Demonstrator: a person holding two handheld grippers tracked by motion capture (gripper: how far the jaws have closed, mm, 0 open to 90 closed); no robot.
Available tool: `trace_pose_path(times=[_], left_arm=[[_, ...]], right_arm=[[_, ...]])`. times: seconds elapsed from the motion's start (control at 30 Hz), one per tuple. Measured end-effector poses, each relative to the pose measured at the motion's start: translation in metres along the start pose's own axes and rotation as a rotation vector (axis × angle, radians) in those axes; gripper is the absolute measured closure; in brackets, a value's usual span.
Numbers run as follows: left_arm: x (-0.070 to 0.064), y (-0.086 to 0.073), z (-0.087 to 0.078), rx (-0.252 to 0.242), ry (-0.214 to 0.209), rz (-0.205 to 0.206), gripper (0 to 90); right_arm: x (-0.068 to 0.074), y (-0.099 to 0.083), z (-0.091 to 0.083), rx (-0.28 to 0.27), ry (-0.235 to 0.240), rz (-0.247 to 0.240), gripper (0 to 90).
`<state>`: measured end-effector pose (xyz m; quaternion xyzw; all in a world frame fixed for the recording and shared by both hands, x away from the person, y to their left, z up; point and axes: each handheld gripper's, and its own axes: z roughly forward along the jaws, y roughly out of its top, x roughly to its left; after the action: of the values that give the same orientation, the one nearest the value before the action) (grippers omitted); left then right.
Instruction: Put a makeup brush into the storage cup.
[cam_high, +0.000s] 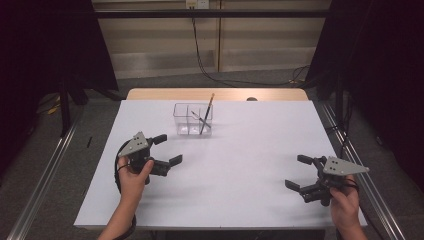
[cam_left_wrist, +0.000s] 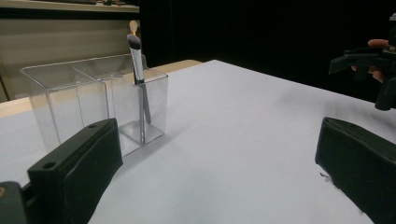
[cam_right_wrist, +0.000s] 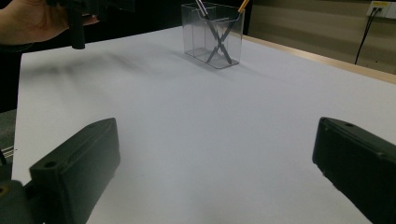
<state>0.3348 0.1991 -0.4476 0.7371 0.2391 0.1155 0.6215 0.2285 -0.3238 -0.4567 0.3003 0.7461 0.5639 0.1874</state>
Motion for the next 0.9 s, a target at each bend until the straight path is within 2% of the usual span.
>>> trace_pose_path(times=[0.5,0.9], left_arm=[[-0.001,-0.002,-0.015,-0.008,0.004,0.011,0.3],[0.000,-0.006,-0.033,-0.017,0.023,-0.003,0.3]], right_arm=[[0.000,0.001,0.000,0.001,0.002,-0.002,0.6],[0.000,0.000,0.000,-0.002,-0.001,-0.003,0.5]])
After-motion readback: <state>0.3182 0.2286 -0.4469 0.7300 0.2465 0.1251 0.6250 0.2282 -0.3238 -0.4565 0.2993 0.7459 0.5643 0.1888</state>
